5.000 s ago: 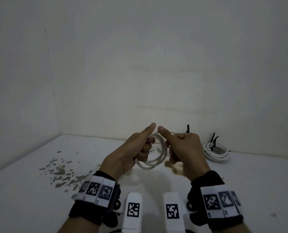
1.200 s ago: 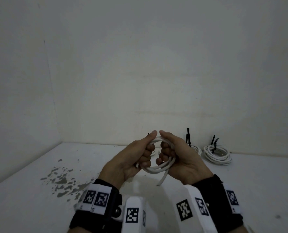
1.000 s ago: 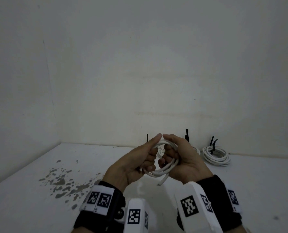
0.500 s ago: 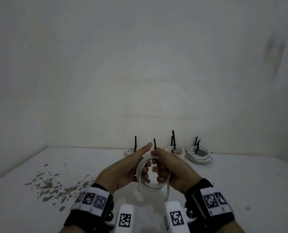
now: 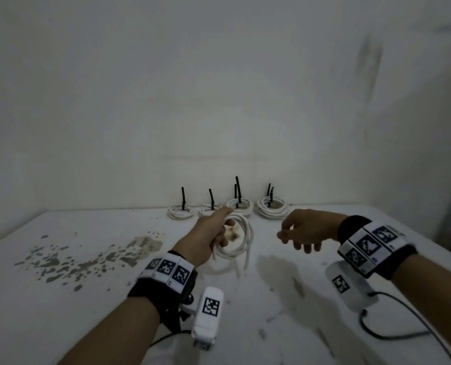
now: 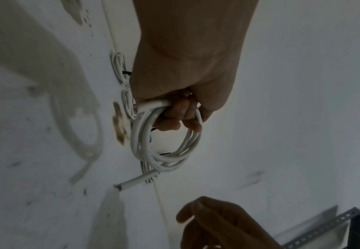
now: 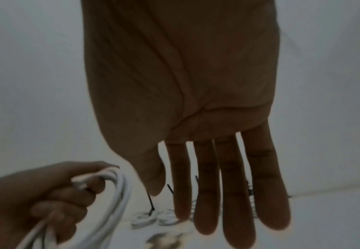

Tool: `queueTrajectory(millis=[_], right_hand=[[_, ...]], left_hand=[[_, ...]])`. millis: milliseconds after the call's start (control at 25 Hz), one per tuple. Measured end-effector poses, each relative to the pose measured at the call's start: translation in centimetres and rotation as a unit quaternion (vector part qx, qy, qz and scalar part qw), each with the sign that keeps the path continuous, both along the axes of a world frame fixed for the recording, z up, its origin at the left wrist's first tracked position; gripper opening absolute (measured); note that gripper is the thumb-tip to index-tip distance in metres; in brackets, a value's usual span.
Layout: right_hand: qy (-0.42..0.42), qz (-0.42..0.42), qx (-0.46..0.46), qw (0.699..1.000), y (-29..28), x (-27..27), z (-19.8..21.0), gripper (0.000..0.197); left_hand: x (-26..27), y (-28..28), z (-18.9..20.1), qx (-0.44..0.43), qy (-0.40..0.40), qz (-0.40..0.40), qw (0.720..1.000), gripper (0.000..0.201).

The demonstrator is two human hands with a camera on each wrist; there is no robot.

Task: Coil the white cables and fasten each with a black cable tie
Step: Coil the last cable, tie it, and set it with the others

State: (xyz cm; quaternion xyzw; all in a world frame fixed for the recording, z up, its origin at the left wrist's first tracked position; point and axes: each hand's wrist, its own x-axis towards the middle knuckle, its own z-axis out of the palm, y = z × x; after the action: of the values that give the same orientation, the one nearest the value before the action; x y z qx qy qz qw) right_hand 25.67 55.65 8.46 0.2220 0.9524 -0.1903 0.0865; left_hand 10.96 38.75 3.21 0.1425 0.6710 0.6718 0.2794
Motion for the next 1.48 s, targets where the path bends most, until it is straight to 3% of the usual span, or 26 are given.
queueTrajectory(millis=[160, 440, 560, 720, 840, 960, 1040, 1120, 1240, 1320, 1400, 1480], right_hand=[[-0.159, 0.024, 0.099, 0.982, 0.9, 4.8, -1.6, 0.031], [-0.247, 0.039, 0.131, 0.959, 1.3, 10.3, -2.5, 0.045], [-0.269, 0.043, 0.125, 0.954, 1.5, 11.5, -4.1, 0.039], [-0.135, 0.048, 0.108, 0.984, 2.0, 12.4, -4.3, 0.011], [0.086, -0.008, 0.018, 0.996, 2.1, 12.8, -2.9, 0.014], [0.306, -0.071, -0.177, 0.933, 0.8, 12.8, -1.8, 0.019], [0.366, -0.076, -0.264, 0.889, 0.1, 12.6, -1.3, 0.019], [0.382, -0.063, -0.296, 0.873, -0.2, 12.0, -1.2, 0.016], [0.382, -0.035, -0.246, 0.890, -0.4, 10.1, -1.9, 0.013], [0.405, -0.006, -0.111, 0.907, -0.3, 8.2, -2.7, 0.008], [0.444, 0.029, 0.001, 0.896, -0.4, 6.0, -3.2, 0.009], [0.487, 0.078, 0.028, 0.870, -0.9, 3.7, -3.5, 0.009]], left_hand=[[2.2, 2.3, 0.0, -0.004, 0.016, -0.018, 1.000, 0.037], [6.4, 5.9, -1.1, -0.027, 0.023, -0.083, 0.996, 0.039], [7.7, 7.2, -1.4, -0.016, 0.005, -0.104, 0.994, 0.036], [9.1, 8.6, -1.6, 0.000, -0.034, -0.120, 0.992, 0.035], [9.4, 9.1, -1.5, 0.013, -0.047, -0.112, 0.992, 0.036], [9.4, 9.4, -1.4, 0.039, -0.071, -0.092, 0.992, 0.038], [9.3, 9.4, -1.3, 0.048, -0.076, -0.080, 0.993, 0.039], [9.1, 9.1, -1.3, 0.053, -0.077, -0.071, 0.993, 0.040], [8.6, 8.2, -1.0, 0.077, -0.092, -0.061, 0.991, 0.043], [8.1, 7.2, -0.7, 0.105, -0.105, -0.063, 0.987, 0.047], [7.3, 6.1, -0.2, 0.139, -0.115, -0.070, 0.981, 0.051], [6.6, 4.8, 0.3, 0.165, -0.121, -0.075, 0.976, 0.050]])
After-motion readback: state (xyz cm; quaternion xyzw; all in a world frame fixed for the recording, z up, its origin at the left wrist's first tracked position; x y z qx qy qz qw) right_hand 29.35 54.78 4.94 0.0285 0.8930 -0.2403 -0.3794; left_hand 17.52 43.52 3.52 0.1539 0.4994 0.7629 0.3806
